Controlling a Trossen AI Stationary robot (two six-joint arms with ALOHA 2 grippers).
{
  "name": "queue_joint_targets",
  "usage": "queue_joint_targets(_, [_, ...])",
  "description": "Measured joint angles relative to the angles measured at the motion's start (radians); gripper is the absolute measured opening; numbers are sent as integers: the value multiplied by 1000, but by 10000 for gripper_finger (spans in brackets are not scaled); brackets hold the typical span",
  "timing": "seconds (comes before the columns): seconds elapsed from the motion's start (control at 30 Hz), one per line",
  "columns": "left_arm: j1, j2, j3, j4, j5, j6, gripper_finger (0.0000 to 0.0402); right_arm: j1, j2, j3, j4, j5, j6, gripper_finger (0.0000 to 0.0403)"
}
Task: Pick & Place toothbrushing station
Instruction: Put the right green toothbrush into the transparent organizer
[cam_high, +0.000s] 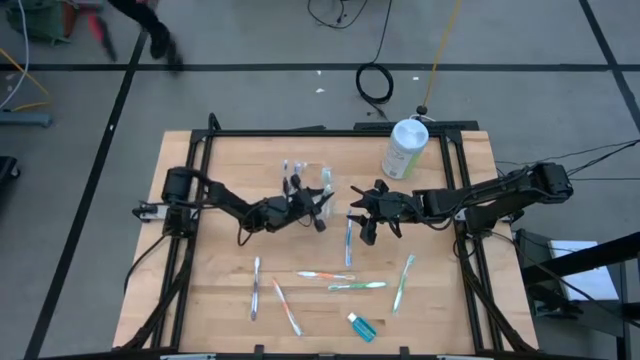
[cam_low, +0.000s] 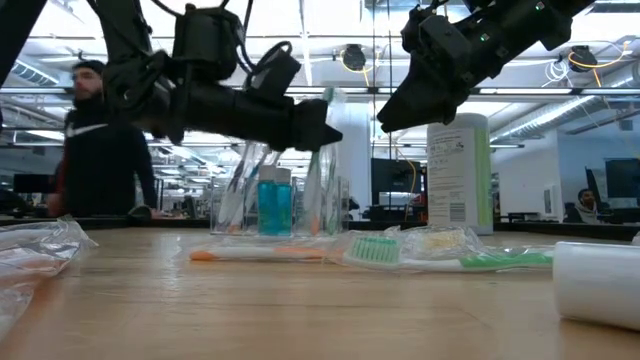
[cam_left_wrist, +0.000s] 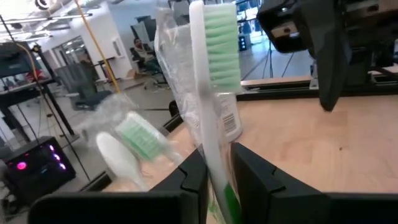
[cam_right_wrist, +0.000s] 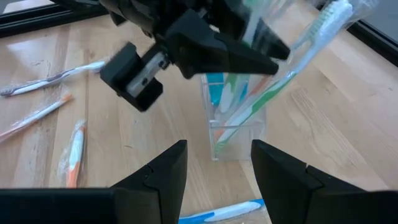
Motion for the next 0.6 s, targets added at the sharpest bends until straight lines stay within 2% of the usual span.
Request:
queue_joint_targets(0.13, [-11, -75, 0, -106, -22, 16, 65, 0, 0, 0, 0, 0, 0, 171])
queue_joint_targets(0.3, [-2, -154, 0, -256, -25, -59, 74, 0, 0, 0, 1, 0, 0, 171])
queue_joint_targets(0.43, [18, -166, 0, -327, -20, -105, 104, 0, 0, 0, 1, 0, 0, 171])
queue_joint_targets(0.6, [44, -165, 0, -395, 12, -151, 160, 0, 0, 0, 1, 0, 0, 171])
